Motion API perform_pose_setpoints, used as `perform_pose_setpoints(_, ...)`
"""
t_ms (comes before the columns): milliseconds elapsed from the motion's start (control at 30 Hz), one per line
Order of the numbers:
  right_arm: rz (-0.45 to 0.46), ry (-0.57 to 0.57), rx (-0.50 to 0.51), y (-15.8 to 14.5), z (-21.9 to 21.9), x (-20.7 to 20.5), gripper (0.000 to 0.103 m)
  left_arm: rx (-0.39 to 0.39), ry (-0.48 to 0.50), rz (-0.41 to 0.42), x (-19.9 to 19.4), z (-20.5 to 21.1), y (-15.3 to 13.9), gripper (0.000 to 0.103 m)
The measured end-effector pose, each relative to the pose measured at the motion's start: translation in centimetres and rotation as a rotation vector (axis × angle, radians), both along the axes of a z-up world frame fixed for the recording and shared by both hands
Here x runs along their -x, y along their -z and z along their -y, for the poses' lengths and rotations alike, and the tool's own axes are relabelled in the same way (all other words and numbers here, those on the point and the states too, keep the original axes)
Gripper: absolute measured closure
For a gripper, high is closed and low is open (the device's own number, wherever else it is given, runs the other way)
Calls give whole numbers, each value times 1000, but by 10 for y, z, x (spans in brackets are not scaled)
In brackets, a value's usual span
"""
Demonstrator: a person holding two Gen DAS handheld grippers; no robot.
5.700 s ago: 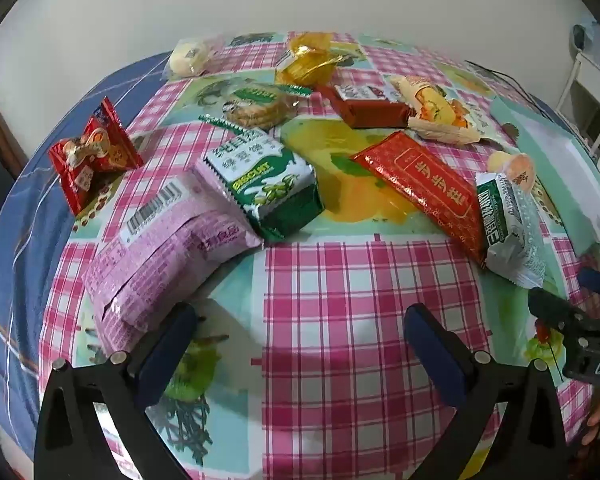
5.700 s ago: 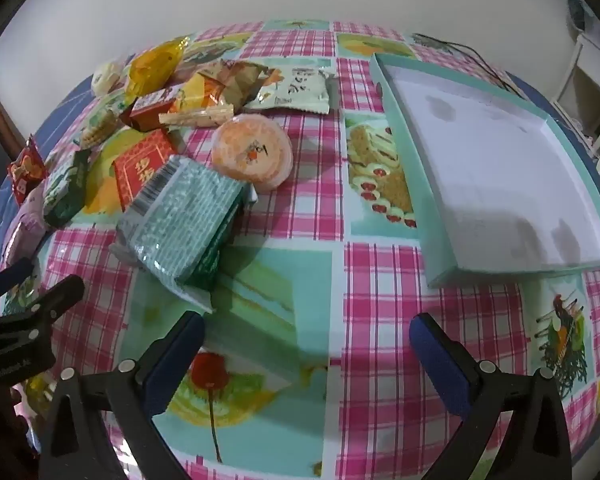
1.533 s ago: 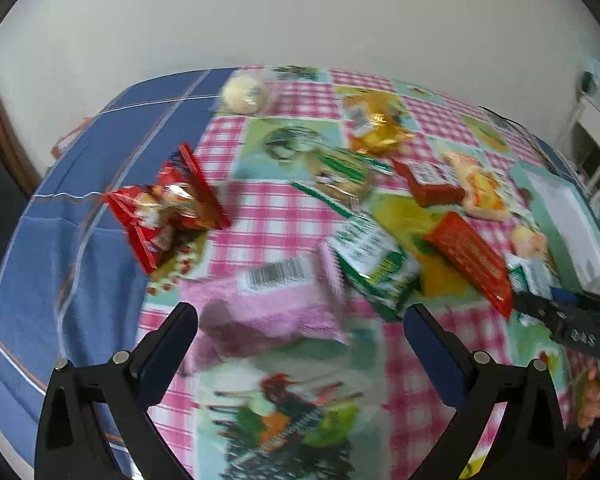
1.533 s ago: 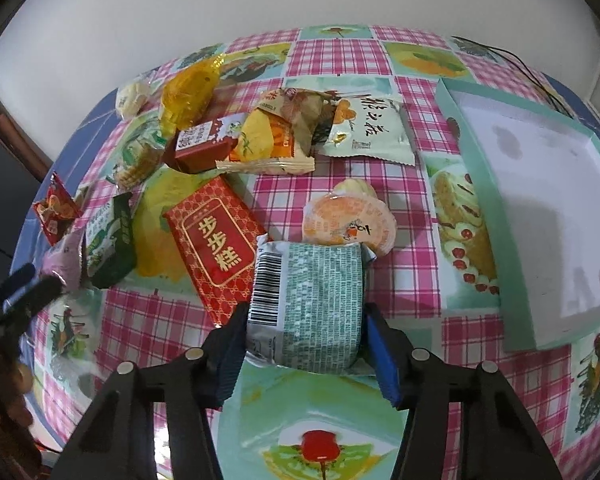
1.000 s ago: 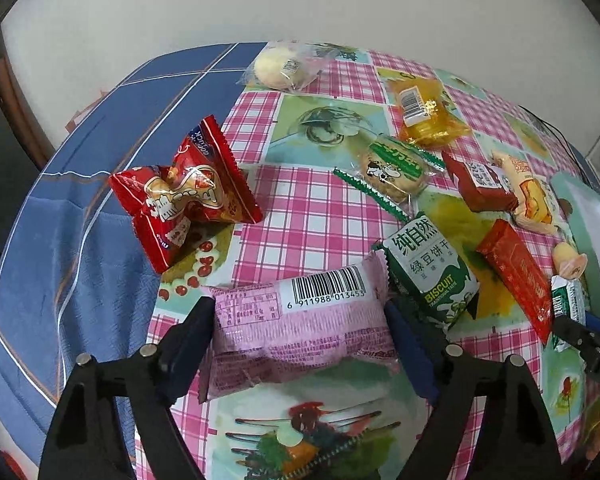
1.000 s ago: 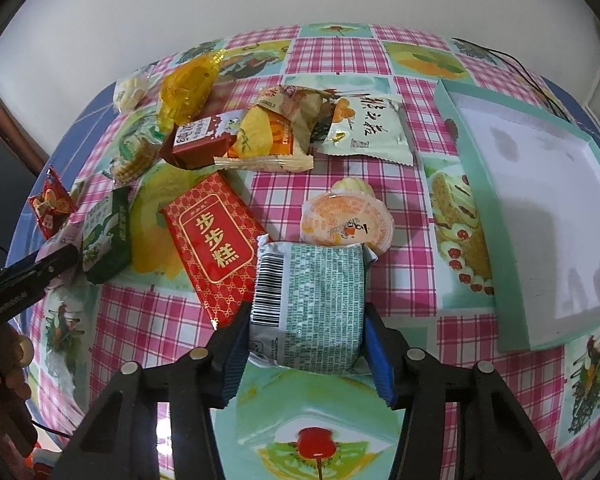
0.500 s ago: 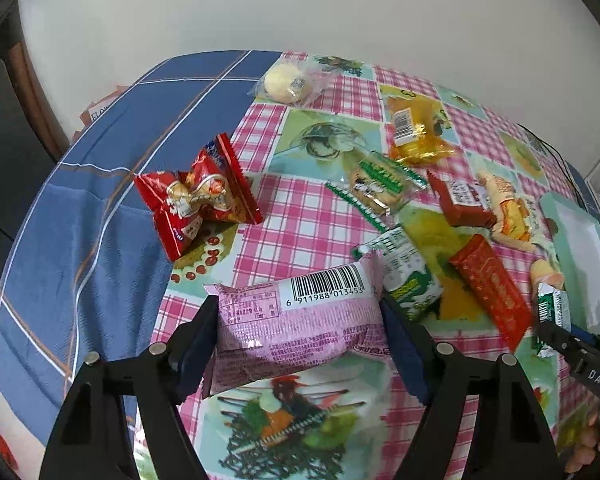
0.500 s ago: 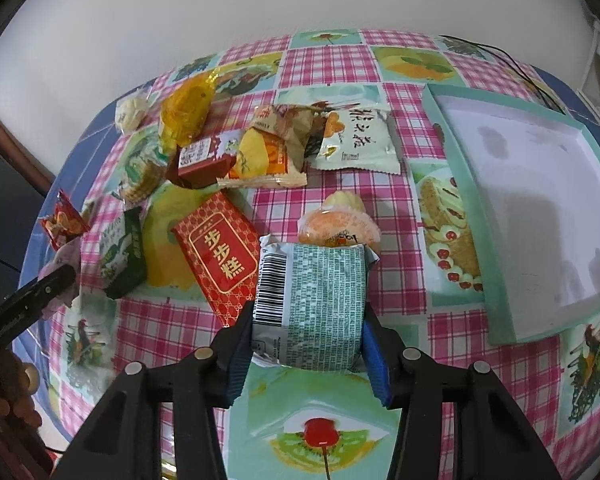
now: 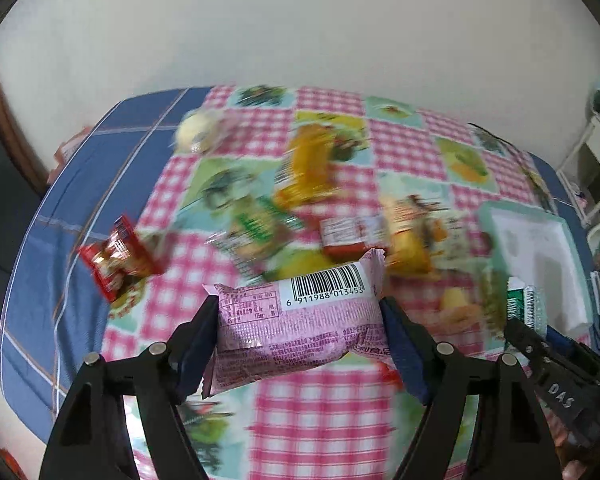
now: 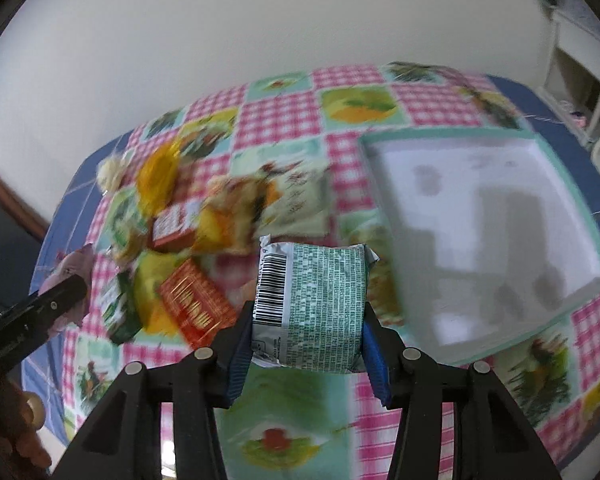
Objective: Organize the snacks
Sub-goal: 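Carry both held packs over the white tray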
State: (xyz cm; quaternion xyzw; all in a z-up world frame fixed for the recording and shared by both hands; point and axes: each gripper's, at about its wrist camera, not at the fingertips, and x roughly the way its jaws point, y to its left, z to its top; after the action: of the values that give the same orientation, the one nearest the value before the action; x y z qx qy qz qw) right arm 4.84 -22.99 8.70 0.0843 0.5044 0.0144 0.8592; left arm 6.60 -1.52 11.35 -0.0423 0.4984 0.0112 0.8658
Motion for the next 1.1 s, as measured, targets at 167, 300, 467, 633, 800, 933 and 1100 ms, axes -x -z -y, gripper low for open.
perform_pose_setpoints(167,8,77,44,-6,31,-7,51,23,53,-6,-18,50,-10,24)
perform_pose_setpoints(300,9,132,30,-8,57,-13,51,27,95,-19,-32,92,-15,24)
perform_pose_setpoints(467,-7,215,20,-5,91,-19,51,57,132,-11,-46,140,-20,24)
perform_pose_setpoints(633,-15,277,26,-2,118,-22,51,94,164,8,-58,179,-15,23)
perform_pose_setpoints(800,-15,342,38,5,148,-30,51,106,182,35,-73,209,-6,23)
perform_pose_setpoints(933,0,377,61,10,165,-41,51,124,203,71,-84,228,2,23)
perform_pose_setpoints(1100,41,403,79,14,183,-56,51,121,247,104,-94,249,16,23)
